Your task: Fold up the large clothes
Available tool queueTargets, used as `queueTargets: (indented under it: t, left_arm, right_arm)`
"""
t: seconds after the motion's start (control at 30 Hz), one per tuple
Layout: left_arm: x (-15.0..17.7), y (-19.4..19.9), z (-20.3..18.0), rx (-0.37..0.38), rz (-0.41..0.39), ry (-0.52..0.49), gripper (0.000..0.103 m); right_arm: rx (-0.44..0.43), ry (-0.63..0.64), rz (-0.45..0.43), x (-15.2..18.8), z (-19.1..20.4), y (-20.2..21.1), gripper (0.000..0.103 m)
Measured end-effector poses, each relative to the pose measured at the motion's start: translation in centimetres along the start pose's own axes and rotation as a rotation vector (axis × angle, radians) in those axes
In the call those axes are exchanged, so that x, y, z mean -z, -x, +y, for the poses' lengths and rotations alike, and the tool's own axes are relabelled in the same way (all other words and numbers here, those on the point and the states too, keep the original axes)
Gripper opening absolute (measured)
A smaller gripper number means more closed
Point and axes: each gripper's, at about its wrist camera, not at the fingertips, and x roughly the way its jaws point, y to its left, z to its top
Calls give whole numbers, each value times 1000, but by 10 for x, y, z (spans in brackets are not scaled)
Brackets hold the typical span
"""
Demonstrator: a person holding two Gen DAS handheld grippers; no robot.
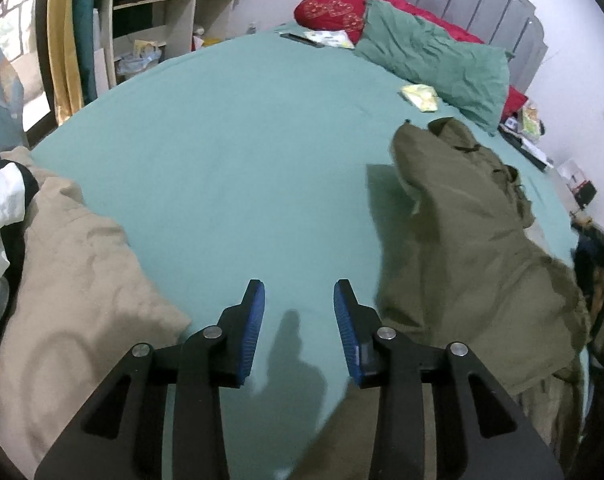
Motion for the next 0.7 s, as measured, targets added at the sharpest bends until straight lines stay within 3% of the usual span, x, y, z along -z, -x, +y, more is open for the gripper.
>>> queueTargets:
  t: [0.17,0.27,0.33,0.53,0.67,0.7]
  left_arm:
    - [3,-15,12,-59,30,14,38]
    - [7,-25,19,-111,73,14,38]
    - [9,-28,19,-108,89,22,38]
    - [23,-35,2,-103,105,-51,38]
    - [28,-36,-4,-116,111,-74,38]
    - [27,-35,-4,-104,111,-72,38]
  right_arm:
    - [-69,-24,76,-35,42,-71,66]
    - [-49,-37,121,-48,51,-99,66]
    - [-37,-41,97,-57,56,-108,67]
    - [3,-65,169,-50,61,-148,67]
    - [-9,-96,153,-42,57,-157,66]
    - [0,-80,156,-39,60,-158,49]
